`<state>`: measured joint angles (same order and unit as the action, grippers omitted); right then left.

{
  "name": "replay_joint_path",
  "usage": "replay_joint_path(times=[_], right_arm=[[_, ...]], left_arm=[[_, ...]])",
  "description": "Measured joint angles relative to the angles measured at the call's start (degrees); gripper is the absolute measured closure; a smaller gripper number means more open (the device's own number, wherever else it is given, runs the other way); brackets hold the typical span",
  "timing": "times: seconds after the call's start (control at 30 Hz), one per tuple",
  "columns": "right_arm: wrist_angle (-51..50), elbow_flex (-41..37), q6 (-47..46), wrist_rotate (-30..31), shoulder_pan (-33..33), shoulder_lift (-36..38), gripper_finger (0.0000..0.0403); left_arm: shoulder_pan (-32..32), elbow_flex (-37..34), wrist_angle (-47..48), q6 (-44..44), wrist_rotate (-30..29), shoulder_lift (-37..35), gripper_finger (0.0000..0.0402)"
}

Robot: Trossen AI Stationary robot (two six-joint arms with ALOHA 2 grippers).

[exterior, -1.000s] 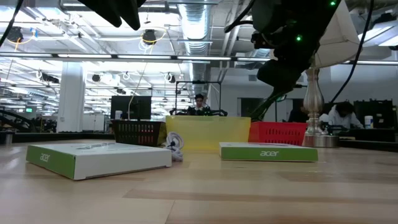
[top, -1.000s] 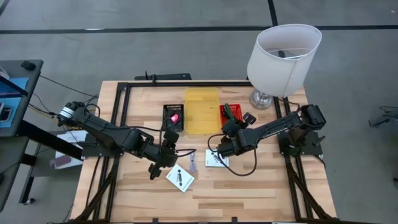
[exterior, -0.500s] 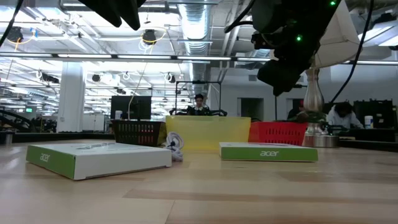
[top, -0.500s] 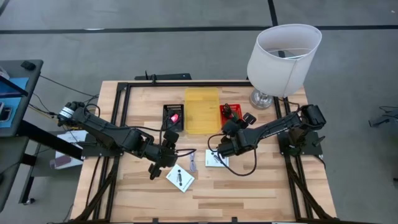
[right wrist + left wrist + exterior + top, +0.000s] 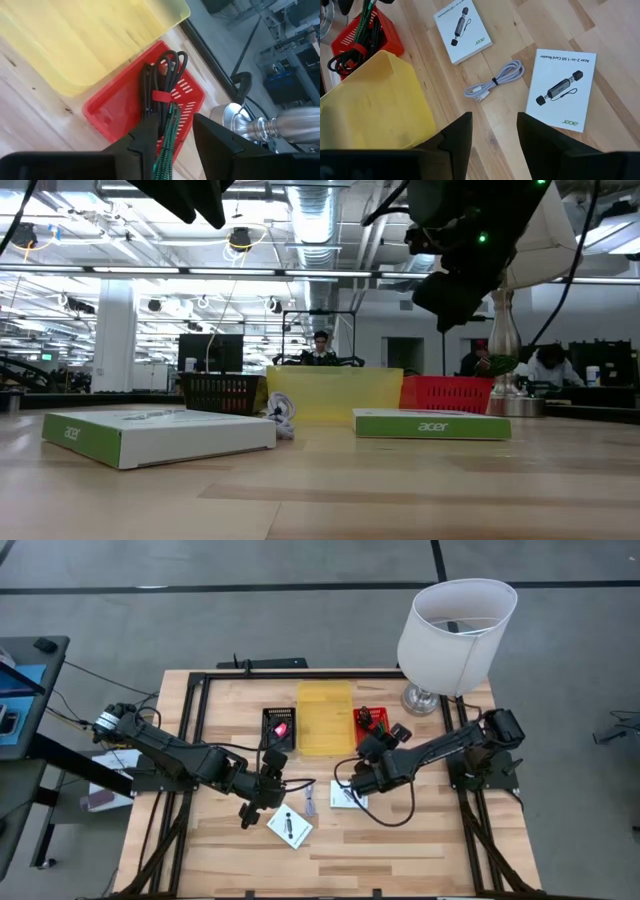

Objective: Pick and place items into bin
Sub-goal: Put the gray charger cable into the red bin

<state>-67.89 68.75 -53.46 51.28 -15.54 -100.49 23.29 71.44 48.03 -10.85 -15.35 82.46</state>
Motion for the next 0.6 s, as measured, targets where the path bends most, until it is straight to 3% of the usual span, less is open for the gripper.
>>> replay_joint_path(times=[0.2,0.37,0.6], right_arm=[[4.79,0.0,-0.12,0.23,-3.06,0.0,0.0283],[11.02,0.0,2.17,0.39,-7.07,0.0,0.0283],[18.64,0.0,3.84,0.74,-13.47,0.0,0.0283]], left_arm=[[-0.02,-0.02,0.0,1.27,0.19,0.0,0.0253],[-0.02,-0.25,-0.84,5.7,4.36,0.0,0.0253],[-0.05,-7.61,-12.66,7.48,12.61,0.0,0.0253]])
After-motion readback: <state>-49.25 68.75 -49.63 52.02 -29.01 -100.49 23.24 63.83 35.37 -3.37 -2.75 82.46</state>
